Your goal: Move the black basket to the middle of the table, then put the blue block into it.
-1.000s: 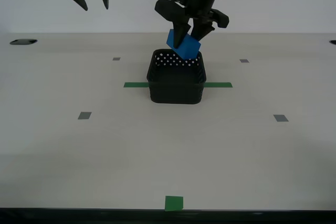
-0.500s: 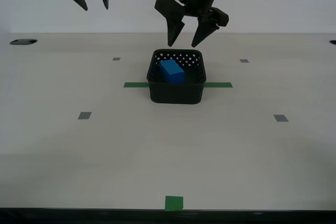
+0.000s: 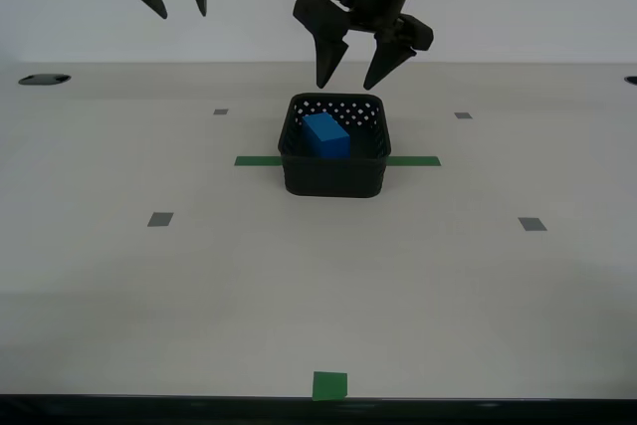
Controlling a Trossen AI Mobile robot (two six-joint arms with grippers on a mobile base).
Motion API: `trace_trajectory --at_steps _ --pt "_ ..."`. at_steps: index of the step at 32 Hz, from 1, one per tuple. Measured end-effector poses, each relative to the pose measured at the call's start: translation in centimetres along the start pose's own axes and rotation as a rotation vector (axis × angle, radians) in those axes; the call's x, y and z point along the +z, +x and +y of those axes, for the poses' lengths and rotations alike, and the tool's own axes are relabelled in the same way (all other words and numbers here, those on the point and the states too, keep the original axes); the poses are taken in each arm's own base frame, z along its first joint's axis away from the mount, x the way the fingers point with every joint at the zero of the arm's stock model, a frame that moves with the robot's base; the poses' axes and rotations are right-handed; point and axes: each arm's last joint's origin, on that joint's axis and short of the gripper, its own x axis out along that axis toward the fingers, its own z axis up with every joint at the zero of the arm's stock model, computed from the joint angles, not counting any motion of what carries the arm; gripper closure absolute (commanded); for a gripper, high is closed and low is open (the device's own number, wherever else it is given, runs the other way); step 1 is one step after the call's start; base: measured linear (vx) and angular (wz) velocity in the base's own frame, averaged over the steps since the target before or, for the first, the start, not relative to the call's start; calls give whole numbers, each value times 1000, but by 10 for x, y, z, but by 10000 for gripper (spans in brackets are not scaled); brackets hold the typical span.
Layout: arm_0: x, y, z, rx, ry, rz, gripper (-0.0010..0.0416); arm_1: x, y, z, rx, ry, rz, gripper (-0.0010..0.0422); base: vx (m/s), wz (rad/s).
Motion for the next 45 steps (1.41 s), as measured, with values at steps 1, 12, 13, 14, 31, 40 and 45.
trace_trajectory --at_steps 1,12,13,14,31,40,45 --pt "0 0 0 0 -1 -1 21 1 0 0 -1 0 -4 153 0 0" --pt "1 0 0 0 -2 -9 22 1 0 0 -3 -1 -11 153 0 0" --pt "1 0 0 0 -3 -11 29 2 0 0 -3 -1 -14 153 0 0" --pt "1 0 0 0 -4 -14 35 2 0 0 -3 -1 -14 153 0 0" --pt "3 0 0 1 -9 -34 51 2 0 -1 -4 -1 -14 153 0 0" --pt "3 0 0 1 -9 -35 51 2 0 -1 -4 0 -14 153 0 0" --pt "4 0 0 1 -12 -43 51 2 0 -1 -4 -1 -14 153 0 0"
